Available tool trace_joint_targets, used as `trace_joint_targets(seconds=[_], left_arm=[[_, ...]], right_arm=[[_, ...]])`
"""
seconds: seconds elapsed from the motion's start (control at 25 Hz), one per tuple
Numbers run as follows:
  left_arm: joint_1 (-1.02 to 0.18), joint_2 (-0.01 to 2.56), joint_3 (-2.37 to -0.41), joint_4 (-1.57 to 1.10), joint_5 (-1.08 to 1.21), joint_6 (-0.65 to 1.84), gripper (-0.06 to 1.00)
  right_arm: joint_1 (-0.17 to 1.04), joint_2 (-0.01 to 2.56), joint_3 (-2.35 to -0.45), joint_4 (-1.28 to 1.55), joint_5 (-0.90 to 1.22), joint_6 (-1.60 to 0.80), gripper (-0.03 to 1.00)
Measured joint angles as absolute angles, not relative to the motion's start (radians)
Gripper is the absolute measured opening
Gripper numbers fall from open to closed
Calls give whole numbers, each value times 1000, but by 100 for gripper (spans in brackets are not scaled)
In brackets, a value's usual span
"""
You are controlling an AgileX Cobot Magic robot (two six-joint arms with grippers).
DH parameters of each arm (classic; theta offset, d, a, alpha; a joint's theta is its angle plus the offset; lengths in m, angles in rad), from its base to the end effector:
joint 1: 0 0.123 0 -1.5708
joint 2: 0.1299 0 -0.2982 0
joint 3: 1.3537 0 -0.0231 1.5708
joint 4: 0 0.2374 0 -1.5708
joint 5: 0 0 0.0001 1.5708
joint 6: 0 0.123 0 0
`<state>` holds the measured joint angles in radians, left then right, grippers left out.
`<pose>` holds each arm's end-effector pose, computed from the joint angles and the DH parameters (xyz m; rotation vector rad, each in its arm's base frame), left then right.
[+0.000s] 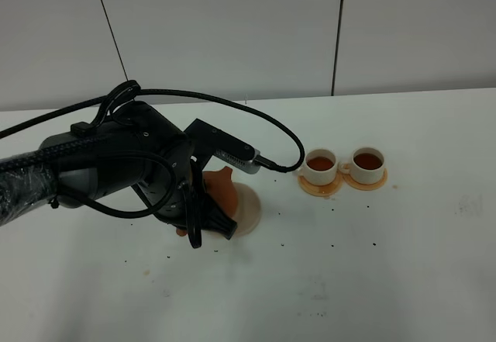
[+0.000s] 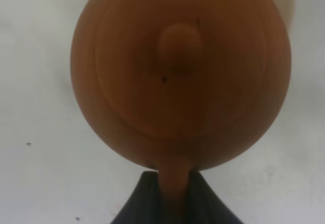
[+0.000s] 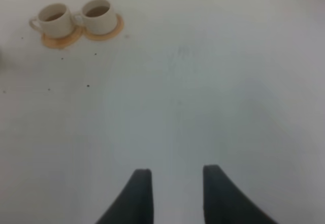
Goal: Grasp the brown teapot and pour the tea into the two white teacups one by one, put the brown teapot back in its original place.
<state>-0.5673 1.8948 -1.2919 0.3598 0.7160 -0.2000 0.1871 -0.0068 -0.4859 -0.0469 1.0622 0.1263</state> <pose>0.3459 -0.1867 0.1825 0.8038 2.5993 0.1848 -0.0002 -0.0052 0.2520 -0.0605 2.0542 0.1385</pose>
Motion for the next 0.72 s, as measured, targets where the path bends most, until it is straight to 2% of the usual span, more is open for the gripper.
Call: trace_joint_targets(seconds=[0.72], left_arm=[[-541, 1976, -1297, 333, 546, -291, 17]], right_arm=[[187, -7, -486, -47, 1062, 125, 24]])
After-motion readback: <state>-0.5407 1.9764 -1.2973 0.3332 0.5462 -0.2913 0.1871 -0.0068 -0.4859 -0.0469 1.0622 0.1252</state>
